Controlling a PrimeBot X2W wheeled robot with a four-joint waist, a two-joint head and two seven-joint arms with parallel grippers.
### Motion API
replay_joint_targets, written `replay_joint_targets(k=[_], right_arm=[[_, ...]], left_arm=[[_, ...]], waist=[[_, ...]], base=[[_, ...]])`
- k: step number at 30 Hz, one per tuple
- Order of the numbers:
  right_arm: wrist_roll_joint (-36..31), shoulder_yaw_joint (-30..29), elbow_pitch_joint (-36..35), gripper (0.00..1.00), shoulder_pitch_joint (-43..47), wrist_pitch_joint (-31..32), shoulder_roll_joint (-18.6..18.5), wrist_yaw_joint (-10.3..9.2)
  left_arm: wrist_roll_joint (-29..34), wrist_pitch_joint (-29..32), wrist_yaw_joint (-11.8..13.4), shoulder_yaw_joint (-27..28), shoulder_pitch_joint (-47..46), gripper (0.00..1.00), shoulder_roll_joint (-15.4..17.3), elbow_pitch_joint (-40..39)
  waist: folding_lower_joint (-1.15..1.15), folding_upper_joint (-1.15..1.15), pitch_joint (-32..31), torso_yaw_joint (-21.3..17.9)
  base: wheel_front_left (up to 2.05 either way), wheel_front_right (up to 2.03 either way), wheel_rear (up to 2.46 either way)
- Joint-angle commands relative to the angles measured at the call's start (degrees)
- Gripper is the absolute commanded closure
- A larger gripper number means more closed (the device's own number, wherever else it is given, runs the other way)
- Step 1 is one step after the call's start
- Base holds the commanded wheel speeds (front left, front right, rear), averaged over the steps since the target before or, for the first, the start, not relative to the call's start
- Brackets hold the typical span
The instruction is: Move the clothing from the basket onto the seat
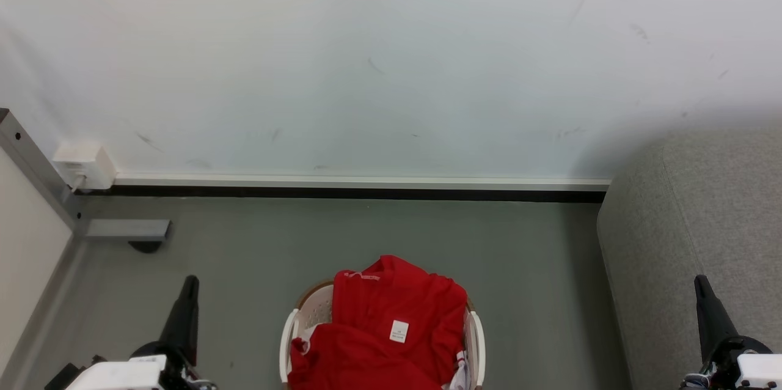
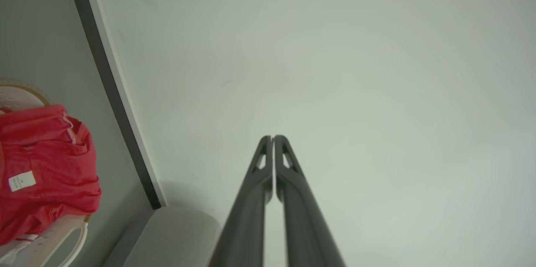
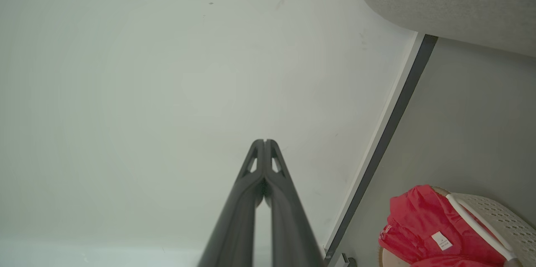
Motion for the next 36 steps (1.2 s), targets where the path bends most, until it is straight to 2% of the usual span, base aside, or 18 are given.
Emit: replay_joint_targets(k=[1,17,18,21,28,36], right_arm=[[-0.1,-0.2,-0.3,1.00,-0.6,0.1,0.0,-0.13],[-0.1,-0.1,-0.3,1.00,-0.6,0.1,0.0,-0.13],[0.0,0.0,0.1,0.00,0.1,0.0,0.0,0.00],[0.0,0.3,1.5,0.00,1.0,-0.1,0.5,0.00],[-1.0,2.1,-0.2,0.00,0.7,-2.0,0.3,-0.01],[-4.8,4.5,-2.3,0.00,0.1,-4.4,-0.6,-0.01]], left_arm=[[-0.8,0.2,-0.2,0.0,-0.4,1.00,0.4,-0.2],[-0.8,0.2,-0.2,0.0,-0.4,1.00,0.4,-0.2],[0.0,-0.1,0.0,0.0,0.1,0.00,0.0,0.1],[0.0,-0.1,0.3,-0.1,1.3,0.00,-0.4,1.5],[0.6,-2.2,0.3,-0.8,0.9,0.00,-0.3,0.7],[5.4,-4.4,0.2,-0.9,0.5,0.00,-0.2,-1.0]], waist=[[0.00,0.00,0.0,0.0],[0.00,0.00,0.0,0.0],[0.00,0.00,0.0,0.0],[0.00,0.00,0.0,0.0],[0.00,0.00,0.1,0.0],[0.00,0.00,0.1,0.0]], base=[[0.00,0.00,0.00],[0.00,0.00,0.00],[0.00,0.00,0.00],[0.00,0.00,0.00],[0.00,0.00,0.00],[0.00,0.00,0.00]])
